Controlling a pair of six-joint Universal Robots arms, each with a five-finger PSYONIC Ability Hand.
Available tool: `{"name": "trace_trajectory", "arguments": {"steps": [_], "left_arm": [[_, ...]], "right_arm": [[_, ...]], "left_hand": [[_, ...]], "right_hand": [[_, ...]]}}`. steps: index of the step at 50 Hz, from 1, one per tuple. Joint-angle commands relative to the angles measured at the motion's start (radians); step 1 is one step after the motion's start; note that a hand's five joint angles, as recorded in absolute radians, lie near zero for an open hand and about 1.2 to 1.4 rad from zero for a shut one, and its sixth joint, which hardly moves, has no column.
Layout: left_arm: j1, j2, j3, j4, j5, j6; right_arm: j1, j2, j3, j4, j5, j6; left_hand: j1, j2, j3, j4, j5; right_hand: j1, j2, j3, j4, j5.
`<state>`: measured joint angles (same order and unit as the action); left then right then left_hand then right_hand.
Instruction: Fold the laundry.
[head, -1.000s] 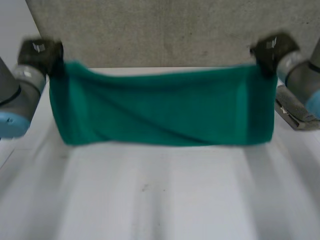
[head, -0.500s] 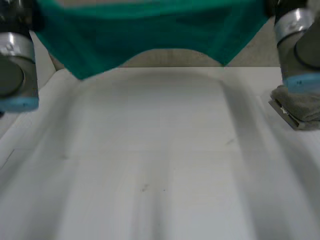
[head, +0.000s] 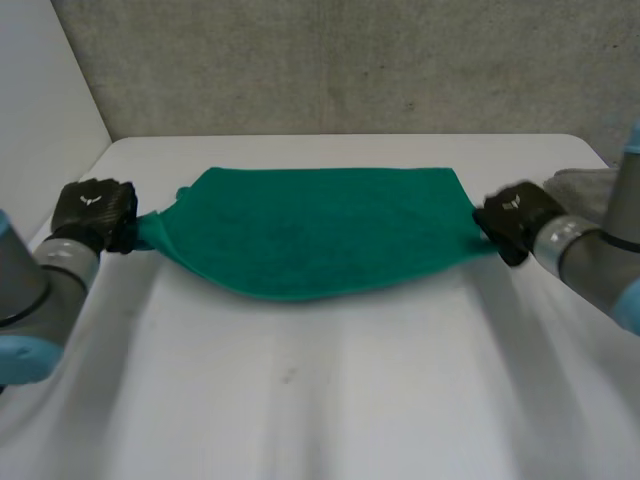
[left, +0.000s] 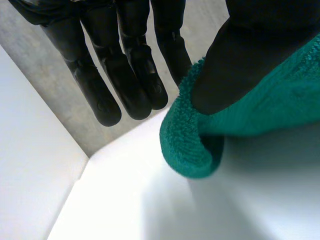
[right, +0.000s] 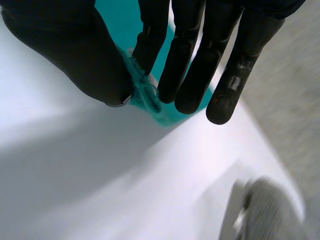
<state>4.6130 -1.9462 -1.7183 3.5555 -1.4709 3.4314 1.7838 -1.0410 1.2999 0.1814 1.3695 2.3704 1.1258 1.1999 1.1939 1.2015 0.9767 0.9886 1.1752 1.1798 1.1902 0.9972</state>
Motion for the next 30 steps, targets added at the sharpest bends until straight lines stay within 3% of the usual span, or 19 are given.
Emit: {"name": "trace_trajectory", "arguments": {"steps": [1, 5, 10, 14, 20, 24, 30], "left_arm": [[0.050, 0.288, -0.148, -0.349, 0.064, 0.155], [0.064, 0.358, -0.172, -0.617, 0.072, 0.291], [0.052, 0.359, -0.170, -0.713, 0.072, 0.344], [0.046, 0.346, -0.161, -0.614, 0.070, 0.342], [0.004, 0.251, -0.133, -0.380, 0.060, 0.304], [-0.043, 0.144, -0.069, -0.236, 0.055, 0.212], [-0.062, -0.003, 0.043, -0.159, 0.009, 0.170]], "right_arm": [[-0.098, -0.276, 0.252, 0.329, 0.017, -0.200], [-0.162, -0.390, 0.352, 0.404, -0.001, -0.341], [-0.181, -0.413, 0.403, 0.394, -0.009, -0.375], [-0.170, -0.404, 0.409, 0.331, -0.017, -0.327], [-0.150, -0.271, 0.366, 0.126, -0.001, -0.228], [-0.144, -0.208, 0.329, 0.027, 0.013, -0.174], [-0.106, -0.098, 0.256, -0.140, 0.065, -0.145]], "left_hand": [[0.271, 0.196, 0.202, 0.195, 0.245], [0.271, 0.196, 0.202, 0.195, 0.245], [0.271, 0.196, 0.202, 0.195, 0.245], [0.271, 0.196, 0.202, 0.195, 0.245], [0.271, 0.196, 0.202, 0.195, 0.245], [0.271, 0.196, 0.202, 0.195, 0.245], [0.271, 0.196, 0.202, 0.195, 0.245]], "right_hand": [[0.408, 0.221, 0.217, 0.206, 0.225], [0.408, 0.221, 0.217, 0.206, 0.225], [0.408, 0.221, 0.217, 0.206, 0.225], [0.408, 0.221, 0.217, 0.206, 0.225], [0.408, 0.221, 0.217, 0.206, 0.225], [0.408, 0.221, 0.217, 0.206, 0.225], [0.408, 0.221, 0.217, 0.206, 0.225]]}}
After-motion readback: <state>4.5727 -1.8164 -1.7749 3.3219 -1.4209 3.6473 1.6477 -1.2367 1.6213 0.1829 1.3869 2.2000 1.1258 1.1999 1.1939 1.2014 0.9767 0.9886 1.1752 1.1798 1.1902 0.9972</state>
